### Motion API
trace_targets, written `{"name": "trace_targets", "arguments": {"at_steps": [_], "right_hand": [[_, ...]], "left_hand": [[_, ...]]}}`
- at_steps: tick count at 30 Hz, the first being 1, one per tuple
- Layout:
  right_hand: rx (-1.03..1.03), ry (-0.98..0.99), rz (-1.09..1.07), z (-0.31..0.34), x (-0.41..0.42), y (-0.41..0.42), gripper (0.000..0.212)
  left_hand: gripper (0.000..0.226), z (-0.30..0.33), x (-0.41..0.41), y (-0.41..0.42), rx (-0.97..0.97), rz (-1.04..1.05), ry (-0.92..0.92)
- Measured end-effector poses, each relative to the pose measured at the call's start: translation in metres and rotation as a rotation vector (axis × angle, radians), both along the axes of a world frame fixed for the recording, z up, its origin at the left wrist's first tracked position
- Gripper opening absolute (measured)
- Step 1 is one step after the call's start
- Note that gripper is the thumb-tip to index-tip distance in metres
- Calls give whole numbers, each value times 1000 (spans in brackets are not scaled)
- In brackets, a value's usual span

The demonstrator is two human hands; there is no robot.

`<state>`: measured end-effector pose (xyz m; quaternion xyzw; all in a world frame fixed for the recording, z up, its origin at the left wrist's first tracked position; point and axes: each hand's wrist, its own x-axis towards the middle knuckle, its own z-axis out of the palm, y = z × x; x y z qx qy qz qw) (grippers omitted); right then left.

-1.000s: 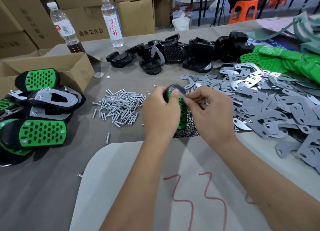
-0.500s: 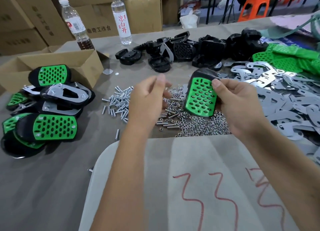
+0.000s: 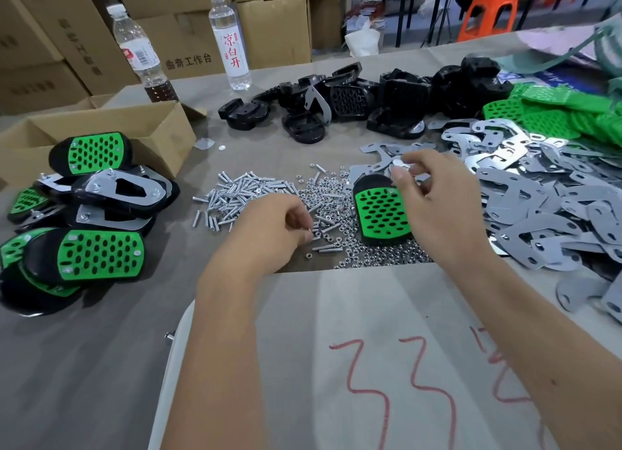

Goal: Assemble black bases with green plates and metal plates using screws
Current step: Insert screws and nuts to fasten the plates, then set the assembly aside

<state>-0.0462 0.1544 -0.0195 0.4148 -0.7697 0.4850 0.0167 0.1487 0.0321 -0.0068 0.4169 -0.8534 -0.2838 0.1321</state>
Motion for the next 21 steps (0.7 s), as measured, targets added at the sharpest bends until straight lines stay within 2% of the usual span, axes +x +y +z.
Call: {"name": "trace_targets", "arguments": {"at_steps": [2,3,5,7,11,14,17,21], "right_hand": [[-68,50,56,2,2,2,18],[-105,0,135,3,5,2,13],[-147,-218,330,3,11,2,8],[-171,-340,446,4,15,1,7],[-221,-467,493,7,10,4,7],[-214,-433,489,10,0,10,7],[-69,-379,525,15,-20,19,11],[65,-456,628,18,-29,25,8]], "left_hand": [[27,3,-4,1,37,50,233],[29,6,-7,4,44,64,359],[32,10,-19,13,35,54,554],[36,10,-34,26,-27,18,617],[40,4,-54,44,-204,-25,599],[39,-1,-55,43,-200,43,532],[28,-7,-56,42,-42,207,433],[37,-7,-61,49,195,264,317]]}}
